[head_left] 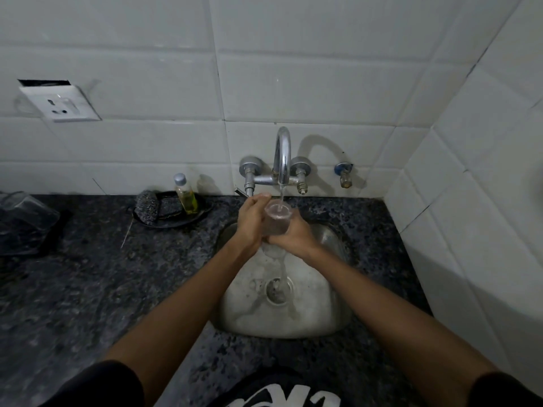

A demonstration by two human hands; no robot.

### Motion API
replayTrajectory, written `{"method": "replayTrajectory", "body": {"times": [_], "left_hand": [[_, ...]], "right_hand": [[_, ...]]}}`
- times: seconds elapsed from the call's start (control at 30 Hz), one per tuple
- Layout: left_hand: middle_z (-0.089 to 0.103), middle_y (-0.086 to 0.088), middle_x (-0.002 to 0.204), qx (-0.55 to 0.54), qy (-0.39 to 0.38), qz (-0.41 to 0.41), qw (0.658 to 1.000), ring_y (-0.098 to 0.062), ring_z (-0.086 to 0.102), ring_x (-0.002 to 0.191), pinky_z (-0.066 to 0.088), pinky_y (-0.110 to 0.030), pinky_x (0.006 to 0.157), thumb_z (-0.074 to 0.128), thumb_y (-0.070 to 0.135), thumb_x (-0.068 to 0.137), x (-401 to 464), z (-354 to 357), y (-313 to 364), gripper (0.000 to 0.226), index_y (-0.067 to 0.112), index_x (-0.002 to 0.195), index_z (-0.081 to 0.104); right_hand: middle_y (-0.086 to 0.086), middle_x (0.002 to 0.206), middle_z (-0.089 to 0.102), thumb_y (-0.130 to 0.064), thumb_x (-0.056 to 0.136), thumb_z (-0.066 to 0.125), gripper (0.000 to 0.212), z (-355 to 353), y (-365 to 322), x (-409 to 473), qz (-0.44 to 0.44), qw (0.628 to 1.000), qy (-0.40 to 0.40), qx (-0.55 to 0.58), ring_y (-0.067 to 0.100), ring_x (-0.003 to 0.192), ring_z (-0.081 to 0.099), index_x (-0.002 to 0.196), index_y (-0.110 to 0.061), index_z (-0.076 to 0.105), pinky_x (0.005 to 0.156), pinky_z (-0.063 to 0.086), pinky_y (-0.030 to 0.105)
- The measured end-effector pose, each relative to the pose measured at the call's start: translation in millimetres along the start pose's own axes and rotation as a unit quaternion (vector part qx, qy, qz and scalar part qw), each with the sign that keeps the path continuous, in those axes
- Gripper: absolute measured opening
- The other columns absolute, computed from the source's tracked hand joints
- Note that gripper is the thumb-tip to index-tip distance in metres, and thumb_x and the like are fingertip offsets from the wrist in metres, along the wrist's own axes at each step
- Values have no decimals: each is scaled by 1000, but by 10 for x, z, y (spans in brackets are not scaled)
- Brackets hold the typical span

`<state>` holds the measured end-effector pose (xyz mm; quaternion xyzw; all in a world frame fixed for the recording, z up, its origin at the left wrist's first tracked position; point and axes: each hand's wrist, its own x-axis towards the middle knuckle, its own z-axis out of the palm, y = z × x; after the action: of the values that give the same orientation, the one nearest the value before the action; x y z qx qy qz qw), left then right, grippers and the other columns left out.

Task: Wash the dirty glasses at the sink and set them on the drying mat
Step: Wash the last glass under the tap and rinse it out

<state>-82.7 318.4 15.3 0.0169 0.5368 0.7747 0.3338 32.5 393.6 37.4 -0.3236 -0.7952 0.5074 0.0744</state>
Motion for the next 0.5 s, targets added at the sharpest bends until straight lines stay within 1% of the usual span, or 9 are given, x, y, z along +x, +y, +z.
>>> {"method": "replayTrajectory", "body": {"times": [0.07, 0.13, 0.2, 0.23, 0.27, 0.33, 0.37, 0.43, 0.5], "left_hand": [[75, -23, 105, 12, 72, -2, 997, -35, 75, 94, 63, -46, 87, 76, 20, 93, 71, -21, -40, 30, 2, 114, 64], [71, -18, 94, -4, 128, -17, 992, -28, 72, 82, 62, -43, 76, 75, 13, 94, 176, -72, -69, 30, 7, 113, 52], [68, -14, 93, 1, 146, -16, 989, -26, 70, 76, 62, -44, 70, 80, 19, 88, 281, -131, -53, 46, 10, 118, 47], [69, -13, 98, 28, 149, -10, 988, -26, 71, 79, 63, -44, 71, 83, 26, 84, 304, -145, -17, 54, 10, 122, 49], [71, -13, 106, 70, 152, -1, 986, -27, 73, 87, 64, -46, 77, 84, 31, 83, 367, -173, 1, 58, 10, 127, 52], [72, -13, 116, 136, 147, 26, 979, -29, 72, 102, 62, -47, 91, 82, 28, 88, 461, -195, 63, 53, 8, 131, 57], [72, -15, 118, 159, 139, 39, 977, -28, 72, 102, 61, -44, 92, 80, 24, 90, 511, -203, 84, 50, 5, 131, 59], [72, -23, 117, 205, 135, 65, 967, -24, 69, 92, 59, -35, 83, 77, 16, 90, 582, -209, 120, 44, 0, 129, 63], [74, -23, 110, 249, 152, 84, 953, -25, 70, 86, 55, -26, 68, 73, 8, 90, 585, -193, 128, 32, 2, 121, 70]], "right_hand": [[-8, 113, 67, -26, 64, 96, 80, 26, 6, 5, -12, 1000, 3, 16, 11, 104, 67, 131, -19, 53, 86, 58, 28], [-5, 113, 68, -24, 63, 97, 79, 36, 7, 14, -22, 999, 8, 26, 13, 103, 68, 128, -20, 52, 86, 58, 31], [-5, 112, 70, -31, 59, 98, 80, 34, 14, 27, -31, 999, 15, 39, 12, 100, 70, 125, -24, 53, 87, 59, 34], [-7, 111, 71, -33, 59, 97, 79, 30, 16, 33, -37, 998, 17, 49, 10, 100, 70, 124, -27, 55, 88, 59, 35], [-9, 112, 71, -30, 60, 97, 77, 25, 19, 42, -41, 997, 19, 57, 9, 101, 70, 125, -29, 56, 90, 59, 34], [-10, 116, 71, -20, 64, 97, 76, 11, 24, 64, -50, 996, 24, 69, 7, 106, 69, 129, -31, 59, 94, 57, 33], [-10, 118, 71, -18, 64, 97, 77, 6, 34, 80, -53, 996, 28, 71, 8, 108, 68, 131, -29, 60, 96, 57, 33], [-8, 119, 72, -19, 63, 98, 80, -9, 46, 103, -58, 996, 31, 65, 9, 110, 69, 133, -26, 61, 98, 57, 35], [-7, 120, 72, -22, 60, 99, 82, -25, 58, 127, -60, 996, 32, 55, 10, 110, 69, 133, -25, 62, 99, 57, 37]]}}
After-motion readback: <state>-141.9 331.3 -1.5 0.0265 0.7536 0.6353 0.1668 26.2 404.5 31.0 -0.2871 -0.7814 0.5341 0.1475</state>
